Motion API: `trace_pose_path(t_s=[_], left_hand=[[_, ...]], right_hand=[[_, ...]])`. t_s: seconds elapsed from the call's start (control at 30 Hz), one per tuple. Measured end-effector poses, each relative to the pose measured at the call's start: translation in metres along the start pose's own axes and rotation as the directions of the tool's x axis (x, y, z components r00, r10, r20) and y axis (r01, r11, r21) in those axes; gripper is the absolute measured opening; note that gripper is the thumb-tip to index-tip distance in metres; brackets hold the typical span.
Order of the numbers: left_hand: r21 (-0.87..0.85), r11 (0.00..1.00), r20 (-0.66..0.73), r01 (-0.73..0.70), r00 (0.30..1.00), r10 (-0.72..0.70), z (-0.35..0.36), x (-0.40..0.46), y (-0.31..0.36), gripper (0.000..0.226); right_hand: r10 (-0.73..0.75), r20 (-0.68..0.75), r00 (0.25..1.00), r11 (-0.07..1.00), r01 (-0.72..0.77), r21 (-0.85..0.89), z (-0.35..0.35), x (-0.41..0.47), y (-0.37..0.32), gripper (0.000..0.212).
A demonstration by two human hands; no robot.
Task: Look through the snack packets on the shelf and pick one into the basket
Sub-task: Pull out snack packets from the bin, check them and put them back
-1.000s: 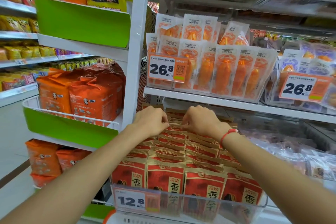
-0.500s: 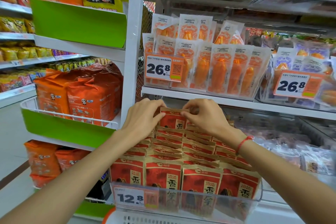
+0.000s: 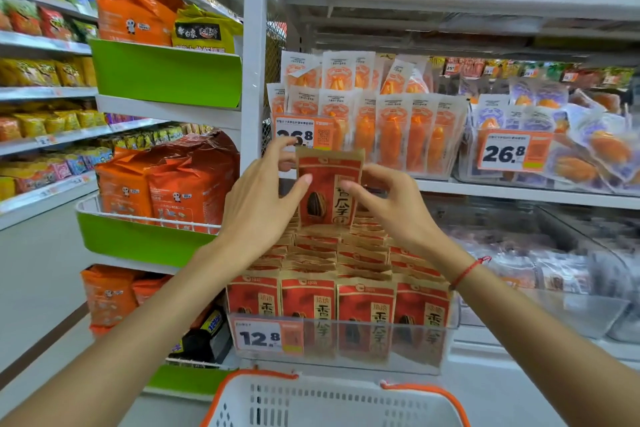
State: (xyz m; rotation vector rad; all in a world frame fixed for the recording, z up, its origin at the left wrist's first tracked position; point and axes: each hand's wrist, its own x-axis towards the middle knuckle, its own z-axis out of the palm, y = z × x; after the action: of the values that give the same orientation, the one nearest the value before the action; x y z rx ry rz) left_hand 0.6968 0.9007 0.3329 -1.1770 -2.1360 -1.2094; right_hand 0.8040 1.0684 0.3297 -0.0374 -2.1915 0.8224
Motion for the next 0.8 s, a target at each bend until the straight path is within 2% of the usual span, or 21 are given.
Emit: trace_pose_path(t_s=[0.1, 0.17, 0.33, 0.5, 0.7, 0.8], left_hand=[[-0.119, 0.993, 0.040, 0.018, 0.999, -0.014, -0.009, -0.017, 0.008, 0.028], [-0.238, 0.970, 0.057, 0.047, 0.998, -0.035, -0.012, -0.032, 0.010, 0.026], [-0.529, 0.828, 0.198, 0.186, 0.976, -0.093, -0.005, -0.078, 0.014, 0.013], [-0.544, 0.775, 0.316, 0.321, 0.934, -0.165, 0.004, -0.120, -0.009, 0.016], [-0.512, 0.693, 0.451, 0.508, 0.846, -0.287, 0.004, -0.139, -0.034, 0.018], [-0.452, 0.677, 0.513, 0.581, 0.790, -0.335, 0.005, -0.143, -0.040, 0.019]], right_hand=[[-0.015, -0.043, 0.999, 0.998, 0.017, 0.060, -0.003, -0.017, -0.019, 0.024], [-0.008, -0.097, 0.995, 0.993, 0.019, 0.113, 0.000, -0.033, -0.027, 0.019], [0.168, -0.115, 0.979, 0.937, -0.122, 0.326, 0.017, -0.075, -0.030, 0.033], [0.322, -0.038, 0.946, 0.869, -0.279, 0.408, 0.045, -0.116, -0.019, 0.051], [0.354, 0.134, 0.926, 0.892, -0.377, 0.249, 0.058, -0.136, -0.005, 0.043], [0.355, 0.157, 0.921, 0.912, -0.379, 0.157, 0.062, -0.141, -0.001, 0.037]])
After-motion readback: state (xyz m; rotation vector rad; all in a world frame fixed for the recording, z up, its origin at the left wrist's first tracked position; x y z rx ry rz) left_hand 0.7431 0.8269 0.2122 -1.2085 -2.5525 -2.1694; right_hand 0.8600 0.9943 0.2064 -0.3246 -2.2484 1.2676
